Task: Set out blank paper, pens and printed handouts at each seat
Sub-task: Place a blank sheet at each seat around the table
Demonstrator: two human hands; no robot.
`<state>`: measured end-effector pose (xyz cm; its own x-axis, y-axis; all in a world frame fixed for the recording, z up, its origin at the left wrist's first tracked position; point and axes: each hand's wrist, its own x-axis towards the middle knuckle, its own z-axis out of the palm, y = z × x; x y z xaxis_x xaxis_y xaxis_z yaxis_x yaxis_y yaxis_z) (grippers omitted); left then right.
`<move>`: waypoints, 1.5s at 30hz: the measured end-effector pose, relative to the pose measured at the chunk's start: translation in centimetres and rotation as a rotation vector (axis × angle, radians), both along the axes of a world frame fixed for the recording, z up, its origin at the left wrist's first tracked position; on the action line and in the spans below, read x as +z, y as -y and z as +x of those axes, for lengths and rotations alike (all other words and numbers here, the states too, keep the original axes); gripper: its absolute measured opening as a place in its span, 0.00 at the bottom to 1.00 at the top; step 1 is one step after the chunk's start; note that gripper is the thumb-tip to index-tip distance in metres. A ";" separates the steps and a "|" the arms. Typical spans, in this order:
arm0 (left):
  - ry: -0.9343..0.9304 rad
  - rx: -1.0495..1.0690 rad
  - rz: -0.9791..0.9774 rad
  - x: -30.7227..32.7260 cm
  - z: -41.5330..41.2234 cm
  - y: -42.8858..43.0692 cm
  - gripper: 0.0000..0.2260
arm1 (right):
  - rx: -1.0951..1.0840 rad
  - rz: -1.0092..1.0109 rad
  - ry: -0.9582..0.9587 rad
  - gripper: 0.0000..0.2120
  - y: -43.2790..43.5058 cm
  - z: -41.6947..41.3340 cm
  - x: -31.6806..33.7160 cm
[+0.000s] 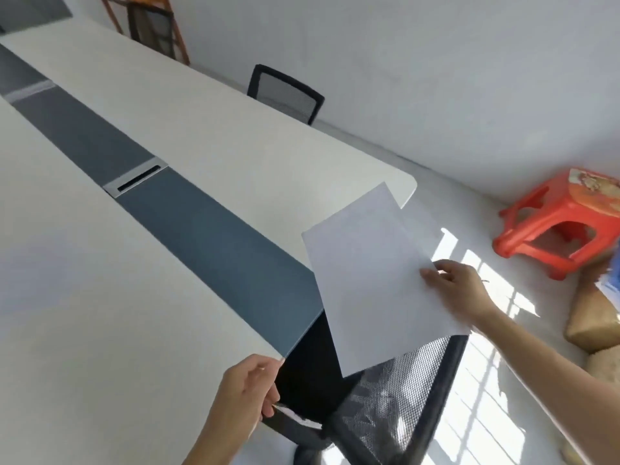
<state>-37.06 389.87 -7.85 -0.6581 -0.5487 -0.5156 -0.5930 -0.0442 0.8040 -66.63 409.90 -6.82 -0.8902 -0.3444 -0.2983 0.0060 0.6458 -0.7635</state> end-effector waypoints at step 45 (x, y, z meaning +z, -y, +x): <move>0.127 1.115 -0.107 3.4 24.4 -25.3 0.05 | 1.360 -0.024 0.199 0.03 8.0 23.0 -4.3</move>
